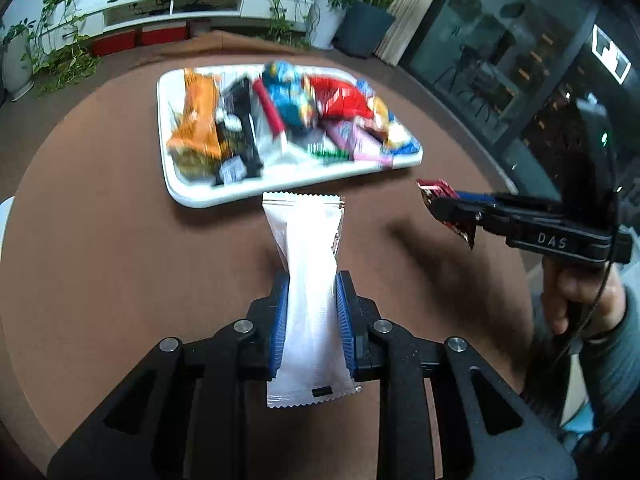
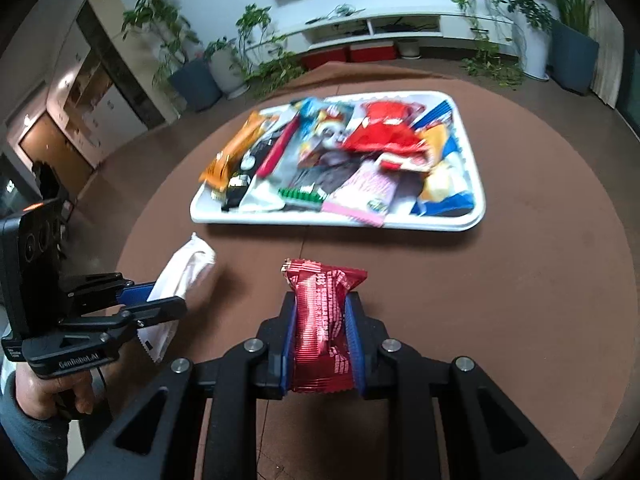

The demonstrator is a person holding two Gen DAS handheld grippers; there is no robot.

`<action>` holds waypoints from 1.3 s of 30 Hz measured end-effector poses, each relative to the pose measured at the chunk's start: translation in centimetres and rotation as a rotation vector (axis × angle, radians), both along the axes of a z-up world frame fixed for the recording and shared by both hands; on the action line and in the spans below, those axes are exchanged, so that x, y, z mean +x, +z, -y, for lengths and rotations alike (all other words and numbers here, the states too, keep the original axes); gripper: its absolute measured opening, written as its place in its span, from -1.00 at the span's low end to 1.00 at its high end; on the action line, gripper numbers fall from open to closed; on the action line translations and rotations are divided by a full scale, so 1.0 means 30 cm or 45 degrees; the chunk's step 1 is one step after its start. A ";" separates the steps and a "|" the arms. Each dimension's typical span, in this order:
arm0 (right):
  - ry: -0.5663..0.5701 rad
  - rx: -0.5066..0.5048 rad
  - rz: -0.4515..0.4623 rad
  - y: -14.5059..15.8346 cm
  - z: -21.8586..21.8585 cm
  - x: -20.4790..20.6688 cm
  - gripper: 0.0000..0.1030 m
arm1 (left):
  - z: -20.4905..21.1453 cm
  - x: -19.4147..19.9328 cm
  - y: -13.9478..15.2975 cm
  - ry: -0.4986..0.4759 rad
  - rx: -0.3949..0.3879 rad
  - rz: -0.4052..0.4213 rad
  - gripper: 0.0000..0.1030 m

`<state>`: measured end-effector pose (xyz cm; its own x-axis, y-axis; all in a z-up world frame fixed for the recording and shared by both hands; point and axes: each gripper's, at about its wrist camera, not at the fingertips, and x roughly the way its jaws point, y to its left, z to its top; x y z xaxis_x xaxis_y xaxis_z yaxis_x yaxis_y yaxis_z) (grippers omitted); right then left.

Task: Organize snacks
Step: 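Carry the white packet with the left tool while the right tool carries the red packet to the tray, then open the left tool in the tray while the right tool releases the red packet there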

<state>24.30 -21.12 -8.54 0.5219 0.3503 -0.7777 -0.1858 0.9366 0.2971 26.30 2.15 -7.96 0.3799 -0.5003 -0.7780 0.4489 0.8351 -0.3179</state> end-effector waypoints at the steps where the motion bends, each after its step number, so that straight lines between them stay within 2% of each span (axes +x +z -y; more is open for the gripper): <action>1: -0.011 0.008 0.011 0.011 0.013 0.000 -0.53 | -0.006 0.009 0.017 0.008 -0.012 0.008 -0.60; 11: -0.130 0.085 0.161 0.236 0.175 0.103 -0.53 | -0.052 0.195 0.228 0.113 -0.124 0.119 -0.60; 15: -0.127 0.089 0.232 0.336 0.162 0.174 -0.53 | -0.025 0.291 0.287 0.133 -0.134 0.150 -0.59; 19: -0.098 0.085 0.260 0.386 0.112 0.282 -0.52 | 0.006 0.380 0.296 0.163 -0.150 0.150 -0.59; 24: -0.086 0.121 0.185 0.308 0.053 0.419 -0.52 | 0.054 0.473 0.229 0.195 -0.127 0.122 -0.59; 31: -0.098 0.064 0.060 0.123 -0.008 0.527 -0.52 | 0.101 0.545 0.082 0.211 -0.079 0.086 -0.59; 39: -0.115 0.022 0.019 0.049 -0.031 0.586 -0.51 | 0.137 0.589 -0.008 0.222 -0.046 0.070 -0.56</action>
